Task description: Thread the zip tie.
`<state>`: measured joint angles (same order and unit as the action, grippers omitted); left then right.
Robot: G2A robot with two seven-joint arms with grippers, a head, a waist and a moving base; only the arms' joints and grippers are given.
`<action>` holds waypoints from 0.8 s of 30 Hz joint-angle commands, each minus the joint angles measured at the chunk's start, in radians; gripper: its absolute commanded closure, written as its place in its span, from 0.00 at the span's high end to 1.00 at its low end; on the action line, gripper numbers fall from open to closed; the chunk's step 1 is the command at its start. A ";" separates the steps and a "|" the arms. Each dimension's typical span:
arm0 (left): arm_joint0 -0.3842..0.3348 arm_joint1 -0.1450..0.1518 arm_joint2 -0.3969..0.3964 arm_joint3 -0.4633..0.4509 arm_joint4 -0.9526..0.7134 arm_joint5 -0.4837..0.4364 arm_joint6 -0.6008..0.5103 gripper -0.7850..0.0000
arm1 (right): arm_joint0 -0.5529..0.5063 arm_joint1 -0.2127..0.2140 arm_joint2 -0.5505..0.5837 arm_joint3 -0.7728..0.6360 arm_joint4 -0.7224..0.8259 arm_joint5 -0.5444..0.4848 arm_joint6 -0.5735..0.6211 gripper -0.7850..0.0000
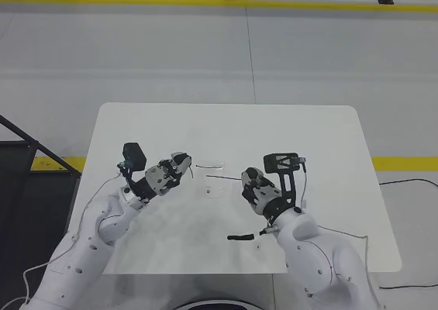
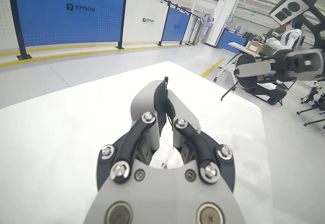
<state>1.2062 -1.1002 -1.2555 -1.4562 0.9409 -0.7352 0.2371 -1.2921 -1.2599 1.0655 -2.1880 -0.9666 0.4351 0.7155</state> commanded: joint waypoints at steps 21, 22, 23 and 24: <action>0.011 -0.032 0.081 0.019 0.137 0.117 0.209 0.00 | 0.010 -0.024 -0.013 0.026 0.095 0.079 -0.055 0.00; 0.014 -0.032 0.085 0.013 0.156 0.126 0.215 0.00 | 0.013 -0.026 -0.015 0.029 0.098 0.084 -0.055 0.00; 0.014 -0.032 0.085 0.013 0.156 0.126 0.215 0.00 | 0.016 -0.027 -0.016 0.030 0.102 0.086 -0.054 0.00; 0.014 -0.032 0.085 0.013 0.156 0.126 0.215 0.00 | 0.018 -0.028 -0.016 0.033 0.103 0.087 -0.053 0.00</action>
<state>1.2197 -1.1327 -1.1704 -1.4426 1.1025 -0.6088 0.4526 -1.2761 -1.2872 1.0498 -2.1574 -0.8654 0.5217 0.6615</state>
